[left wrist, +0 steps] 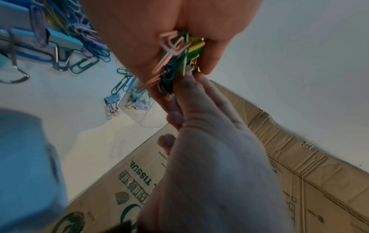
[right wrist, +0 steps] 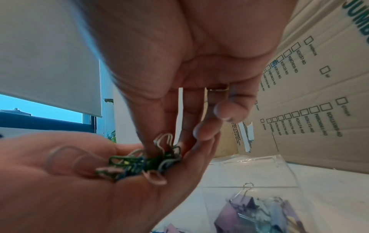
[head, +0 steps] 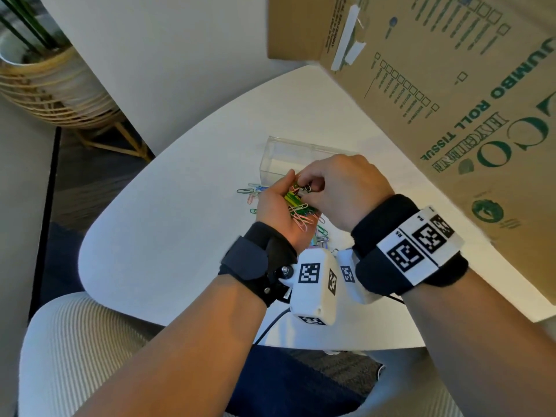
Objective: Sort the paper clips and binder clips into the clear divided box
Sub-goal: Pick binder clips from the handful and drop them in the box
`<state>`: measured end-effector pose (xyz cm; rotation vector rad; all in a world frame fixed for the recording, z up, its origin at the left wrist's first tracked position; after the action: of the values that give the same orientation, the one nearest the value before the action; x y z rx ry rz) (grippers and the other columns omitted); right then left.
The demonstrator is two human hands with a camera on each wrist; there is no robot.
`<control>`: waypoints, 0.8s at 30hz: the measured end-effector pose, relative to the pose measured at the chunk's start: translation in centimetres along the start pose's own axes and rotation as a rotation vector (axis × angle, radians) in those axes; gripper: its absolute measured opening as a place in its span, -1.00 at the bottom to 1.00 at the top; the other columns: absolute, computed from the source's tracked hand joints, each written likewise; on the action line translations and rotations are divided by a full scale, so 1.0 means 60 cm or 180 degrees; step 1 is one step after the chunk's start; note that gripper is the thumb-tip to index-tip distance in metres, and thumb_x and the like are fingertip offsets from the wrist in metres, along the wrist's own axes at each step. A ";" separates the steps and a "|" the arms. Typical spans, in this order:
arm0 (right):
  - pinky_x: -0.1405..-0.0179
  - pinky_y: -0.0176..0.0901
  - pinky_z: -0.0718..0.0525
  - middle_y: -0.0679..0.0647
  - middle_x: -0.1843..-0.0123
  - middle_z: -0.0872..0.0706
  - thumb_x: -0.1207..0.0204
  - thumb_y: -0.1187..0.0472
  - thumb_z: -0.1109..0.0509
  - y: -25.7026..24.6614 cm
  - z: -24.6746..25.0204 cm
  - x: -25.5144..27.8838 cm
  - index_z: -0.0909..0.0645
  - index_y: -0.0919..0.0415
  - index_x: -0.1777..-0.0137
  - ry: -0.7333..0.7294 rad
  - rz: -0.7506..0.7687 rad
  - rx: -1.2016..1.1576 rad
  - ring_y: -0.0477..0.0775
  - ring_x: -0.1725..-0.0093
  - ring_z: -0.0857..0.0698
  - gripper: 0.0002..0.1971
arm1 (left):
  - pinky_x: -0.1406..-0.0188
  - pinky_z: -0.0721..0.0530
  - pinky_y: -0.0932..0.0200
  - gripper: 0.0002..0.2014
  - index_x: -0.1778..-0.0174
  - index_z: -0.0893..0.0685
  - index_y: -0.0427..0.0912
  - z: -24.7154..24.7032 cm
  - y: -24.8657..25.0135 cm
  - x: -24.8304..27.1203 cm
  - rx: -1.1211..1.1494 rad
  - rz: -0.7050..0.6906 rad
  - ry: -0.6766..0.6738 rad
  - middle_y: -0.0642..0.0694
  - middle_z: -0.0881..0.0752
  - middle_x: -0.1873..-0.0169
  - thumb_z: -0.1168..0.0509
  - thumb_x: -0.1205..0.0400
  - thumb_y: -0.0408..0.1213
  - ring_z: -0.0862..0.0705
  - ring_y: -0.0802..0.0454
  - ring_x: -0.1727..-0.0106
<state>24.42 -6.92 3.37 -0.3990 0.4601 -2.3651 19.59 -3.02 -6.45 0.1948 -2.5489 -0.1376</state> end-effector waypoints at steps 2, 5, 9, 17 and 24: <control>0.01 -0.02 -0.74 -0.10 0.03 -0.78 -0.47 0.00 -0.45 -0.001 0.003 -0.001 -0.74 -0.14 0.03 0.0057 -0.0028 0.0034 0.04 0.03 -0.73 -0.89 | -0.47 -0.41 -0.11 -0.69 -0.21 -0.58 -0.34 -0.007 0.003 0.004 0.0068 -0.0021 -0.0062 -0.30 -0.58 -0.19 -0.14 -0.67 -0.21 -0.53 -0.22 -0.41; 0.05 -0.02 -0.75 -0.09 0.07 -0.79 -0.46 0.00 -0.43 -0.003 0.011 0.001 -0.74 -0.10 0.12 0.0190 -0.0031 0.0059 0.04 0.06 -0.74 -0.93 | -0.40 -0.47 -0.13 -0.66 0.02 -0.67 -0.38 -0.020 0.008 0.009 0.0036 -0.0014 -0.0120 -0.35 -0.65 -0.05 -0.07 -0.70 -0.21 -0.59 -0.28 -0.27; 0.07 -0.05 -0.74 -0.13 0.15 -0.77 -0.40 -0.03 -0.46 0.000 0.021 0.007 -0.70 -0.10 0.21 0.0395 -0.0100 -0.0199 0.00 0.11 -0.73 -0.94 | -0.27 -0.55 -0.14 -0.56 0.17 -0.77 -0.42 -0.023 0.010 0.008 -0.0022 -0.0013 -0.0141 -0.37 -0.74 0.11 -0.06 -0.70 -0.21 -0.69 -0.28 -0.05; 0.22 -0.09 -0.72 -0.15 0.29 -0.76 -0.34 -0.04 -0.45 0.015 0.058 0.000 -0.68 -0.10 0.29 0.0876 -0.0142 -0.0607 -0.08 0.33 -0.63 -0.92 | -0.37 -0.52 -0.13 -0.63 -0.16 -0.62 -0.45 -0.036 0.022 0.000 -0.0090 -0.0193 -0.0162 -0.43 -0.72 -0.02 -0.04 -0.71 -0.24 -0.67 -0.30 -0.14; 0.23 -0.15 -0.70 -0.16 0.32 -0.73 -0.29 -0.04 -0.55 0.016 0.060 -0.003 -0.73 -0.06 0.18 0.0826 0.0003 -0.0849 -0.19 0.36 -0.62 -0.85 | -0.47 -0.43 -0.07 -0.68 -0.18 -0.62 -0.41 -0.039 0.025 -0.005 -0.0161 -0.0193 -0.0119 -0.36 -0.65 -0.05 -0.11 -0.68 -0.27 -0.62 -0.25 -0.16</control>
<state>26.51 -8.25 6.14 -0.2097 0.9024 -2.3705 20.97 -1.61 -4.47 0.2521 -2.5744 -0.2309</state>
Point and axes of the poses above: each hand's wrist, its own x-axis away from the middle knuckle, its own z-axis out of the back of the hand, y = z × x, the point moved 8 cm from there along -x, towards the middle knuckle
